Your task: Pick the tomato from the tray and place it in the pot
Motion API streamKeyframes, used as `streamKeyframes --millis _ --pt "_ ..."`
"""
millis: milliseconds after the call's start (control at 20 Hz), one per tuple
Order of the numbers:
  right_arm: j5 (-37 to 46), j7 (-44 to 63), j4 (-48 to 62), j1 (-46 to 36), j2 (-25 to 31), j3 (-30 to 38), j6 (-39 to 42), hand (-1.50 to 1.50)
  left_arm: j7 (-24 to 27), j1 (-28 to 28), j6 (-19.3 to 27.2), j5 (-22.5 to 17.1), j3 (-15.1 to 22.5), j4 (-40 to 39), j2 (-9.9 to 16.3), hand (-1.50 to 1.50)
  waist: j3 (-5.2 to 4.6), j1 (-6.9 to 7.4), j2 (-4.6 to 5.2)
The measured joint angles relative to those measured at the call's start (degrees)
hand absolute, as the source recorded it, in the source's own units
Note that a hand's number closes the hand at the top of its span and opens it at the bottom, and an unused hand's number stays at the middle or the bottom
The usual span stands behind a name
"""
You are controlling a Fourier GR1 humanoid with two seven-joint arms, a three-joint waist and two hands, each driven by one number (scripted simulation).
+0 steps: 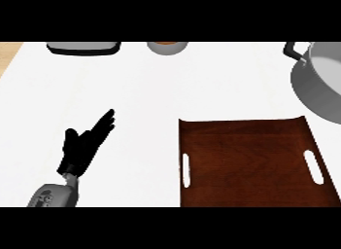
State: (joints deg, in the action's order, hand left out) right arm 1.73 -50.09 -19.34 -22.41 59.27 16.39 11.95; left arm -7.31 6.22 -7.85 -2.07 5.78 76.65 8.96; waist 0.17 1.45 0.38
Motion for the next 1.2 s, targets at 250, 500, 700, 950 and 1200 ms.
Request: streamKeyframes --millis 250,500,700,950,1200 --pt "4.24 5.89 -0.71 -7.92 0.79 -3.27 -0.68 1.50 -0.57 0.30 -0.10 0.23 -0.18 0.08 -0.31 0.00 -0.09 0.13 -0.02" --pt "9.98 12.65 -1.38 -15.55 -0.85 -7.96 -2.75 1.50 -0.54 -0.48 -0.48 0.67 0.26 0.86 -0.47 0.00 -0.10 0.59 0.06" --pt "14.84 16.67 -0.44 -20.60 -4.15 -11.63 -5.71 1.50 -0.64 0.32 -0.33 0.97 0.28 0.70 -0.91 0.00 -0.09 0.97 0.24" --pt "22.09 21.36 0.73 -24.80 -7.92 -17.00 -11.39 1.50 -0.59 0.78 -1.07 0.78 -0.13 0.27 -0.63 0.00 -0.11 1.26 0.37" --pt "31.14 27.95 2.69 -27.04 -10.94 -23.78 -18.61 1.50 -0.07 0.74 -0.88 1.31 0.37 -0.07 -1.28 0.00 -0.09 1.85 0.67"
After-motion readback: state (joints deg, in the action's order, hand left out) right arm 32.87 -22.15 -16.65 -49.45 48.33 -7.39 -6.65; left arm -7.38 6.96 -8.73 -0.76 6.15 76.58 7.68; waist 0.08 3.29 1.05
